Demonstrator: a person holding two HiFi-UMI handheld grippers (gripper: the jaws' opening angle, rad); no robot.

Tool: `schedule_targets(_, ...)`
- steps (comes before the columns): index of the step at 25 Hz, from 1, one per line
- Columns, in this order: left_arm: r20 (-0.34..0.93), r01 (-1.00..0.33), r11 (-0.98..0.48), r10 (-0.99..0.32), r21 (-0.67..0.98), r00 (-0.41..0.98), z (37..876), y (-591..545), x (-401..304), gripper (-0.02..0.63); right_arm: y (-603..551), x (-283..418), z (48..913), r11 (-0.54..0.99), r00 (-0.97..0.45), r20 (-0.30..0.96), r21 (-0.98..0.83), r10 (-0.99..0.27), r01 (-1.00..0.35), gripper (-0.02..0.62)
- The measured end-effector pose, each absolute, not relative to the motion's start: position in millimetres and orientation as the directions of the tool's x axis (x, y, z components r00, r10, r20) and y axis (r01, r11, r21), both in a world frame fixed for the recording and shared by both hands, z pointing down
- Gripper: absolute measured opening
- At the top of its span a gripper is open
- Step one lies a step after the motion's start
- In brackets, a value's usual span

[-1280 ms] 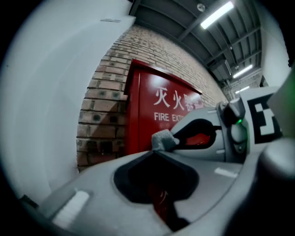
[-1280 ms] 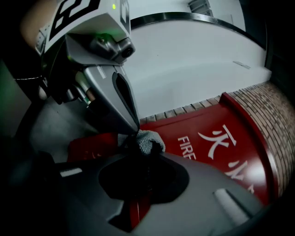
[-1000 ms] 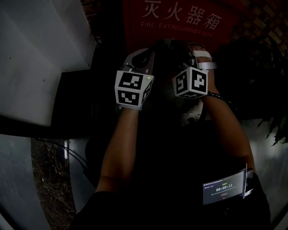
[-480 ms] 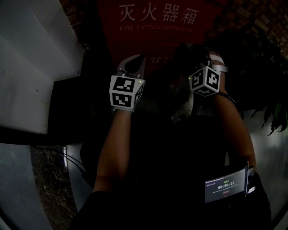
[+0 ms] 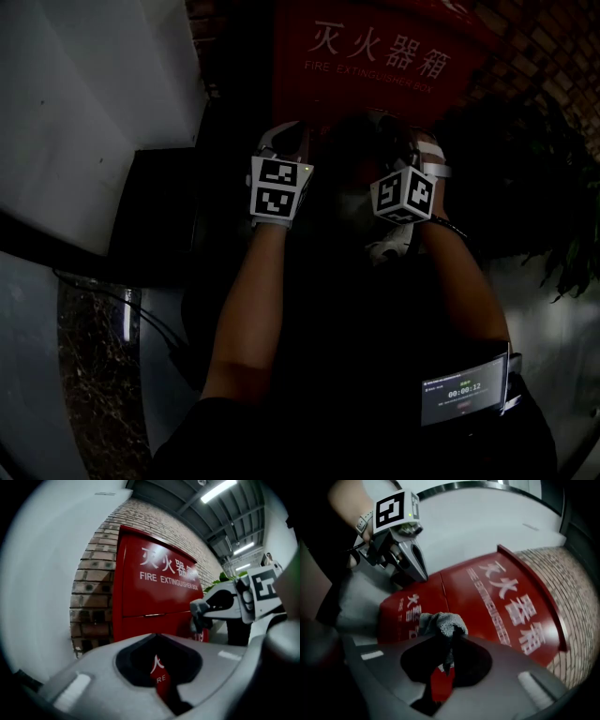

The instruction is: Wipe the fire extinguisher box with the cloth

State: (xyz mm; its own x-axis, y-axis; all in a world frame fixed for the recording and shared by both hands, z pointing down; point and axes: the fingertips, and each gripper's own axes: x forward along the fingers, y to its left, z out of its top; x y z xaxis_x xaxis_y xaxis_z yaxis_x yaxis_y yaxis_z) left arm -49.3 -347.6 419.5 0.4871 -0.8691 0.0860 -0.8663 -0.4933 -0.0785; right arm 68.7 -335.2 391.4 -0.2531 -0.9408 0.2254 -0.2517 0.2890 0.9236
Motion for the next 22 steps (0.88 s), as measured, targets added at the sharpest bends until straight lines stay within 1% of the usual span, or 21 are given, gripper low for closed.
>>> schedule_targets(2,0.075,-0.879,-0.472,-0.881,-0.073,0.467,417,-346,-65,0.002,-333,28,394,0.296,-0.308,0.222,0.930,-0.925,-0.219,0.040)
schedule_targets(6,0.031,-0.907,-0.419,-0.908,-0.047,0.418,412,-348,-98,0.002,-338,-40,399,0.277,-0.403,0.180,0.940,-0.897,-0.198,0.040)
schedule_targets(10,0.015,-0.935,-0.356,-0.934,-0.004,0.356,410,-356,-131,0.002,-347,-84,402,0.278,-0.440,0.184,0.947,-0.879,-0.159,0.040)
schedule_targets(12,0.000,-0.941,-0.339,-0.941,0.014,0.339,406,-359,-139,0.002,-353,-95,404,0.273,-0.448,0.184,0.952,-0.875,-0.141,0.040)
schedule_targets(15,-0.012,-0.936,-0.351,-0.936,0.019,0.351,400,-361,-133,0.002,-360,-101,407,0.269,-0.458,0.183,0.954,-0.870,-0.130,0.040)
schedule_targets(18,-0.018,-0.931,-0.363,-0.932,0.020,0.363,400,-361,-124,0.002,-360,-97,409,0.262,-0.456,0.176,0.956,-0.872,-0.132,0.040)
schedule_targets(22,-0.017,-0.920,-0.387,-0.922,0.064,0.387,409,-362,-111,0.002,-360,-79,419,0.254,-0.443,0.176,0.959,-0.879,-0.124,0.040)
